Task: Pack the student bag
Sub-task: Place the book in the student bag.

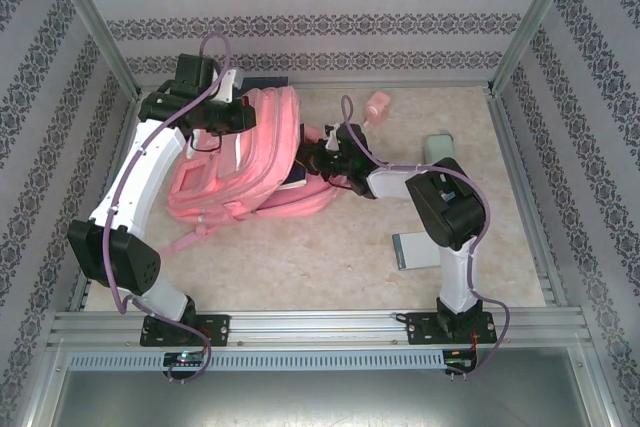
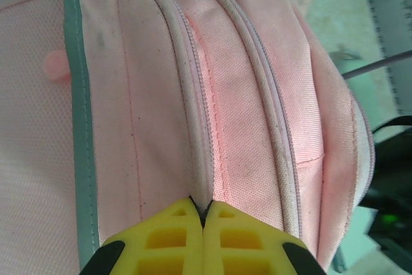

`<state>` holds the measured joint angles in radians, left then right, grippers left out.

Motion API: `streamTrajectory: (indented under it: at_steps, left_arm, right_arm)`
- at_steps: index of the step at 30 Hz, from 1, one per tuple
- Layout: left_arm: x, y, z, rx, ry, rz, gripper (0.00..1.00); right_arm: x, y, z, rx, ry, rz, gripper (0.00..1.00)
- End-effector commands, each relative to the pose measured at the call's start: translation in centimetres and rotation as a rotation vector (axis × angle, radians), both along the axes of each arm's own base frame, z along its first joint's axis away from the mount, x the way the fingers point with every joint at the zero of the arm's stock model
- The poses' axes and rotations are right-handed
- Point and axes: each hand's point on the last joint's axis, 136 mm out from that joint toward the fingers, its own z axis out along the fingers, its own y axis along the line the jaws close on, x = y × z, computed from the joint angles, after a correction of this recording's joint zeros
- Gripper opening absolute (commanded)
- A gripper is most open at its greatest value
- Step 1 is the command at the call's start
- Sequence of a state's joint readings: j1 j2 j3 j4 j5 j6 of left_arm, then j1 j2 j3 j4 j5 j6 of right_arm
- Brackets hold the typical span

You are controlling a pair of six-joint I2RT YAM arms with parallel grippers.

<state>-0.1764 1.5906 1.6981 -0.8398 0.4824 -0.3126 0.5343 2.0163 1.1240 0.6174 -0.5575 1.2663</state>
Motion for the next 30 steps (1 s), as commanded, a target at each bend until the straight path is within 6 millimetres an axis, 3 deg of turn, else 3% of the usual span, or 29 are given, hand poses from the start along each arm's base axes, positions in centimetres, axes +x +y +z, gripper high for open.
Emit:
streamTrajectory:
  at_steps: [1, 11, 16, 17, 18, 19, 24, 30]
  left_arm:
    - [1.8, -2.2, 6.0, -0.16, -0.191, -0.065, 0.0]
    - [1.8, -3.2, 4.7, -0.179, -0.156, -0.071, 0.0]
    - [1.5, -3.3, 4.4, -0.176, -0.15, -0.073, 0.0]
    - [1.4, -3.3, 4.4, -0.176, -0.15, -0.074, 0.0]
    - [1.3, -3.3, 4.3, -0.172, -0.149, -0.073, 0.0]
    - [1.3, -3.2, 4.2, -0.166, -0.15, -0.071, 0.0]
    - [1.1, -2.6, 3.4, -0.127, -0.145, -0.059, 0.0]
    - [1.2, -2.4, 2.6, -0.117, -0.134, -0.054, 0.0]
  right_arm:
    - [1.5, 0.3, 2.0, 0.058, -0.068, -0.079, 0.0]
    - [1.9, 6.4, 0.9, 0.096, -0.023, -0.095, 0.03]
    - [2.3, 9.2, -0.6, 0.077, 0.007, -0.078, 0.09]
    - [2.3, 9.6, -0.8, 0.072, 0.012, -0.072, 0.12]
    - [2.2, 10.0, -1.0, 0.066, 0.016, -0.062, 0.21]
    - [2.1, 10.2, -1.3, 0.061, 0.022, -0.052, 0.3]
    - [1.2, 8.6, -1.4, 0.019, 0.029, -0.046, 0.47]
    - [-0.1, 6.2, -0.1, -0.029, 0.011, -0.043, 0.56]
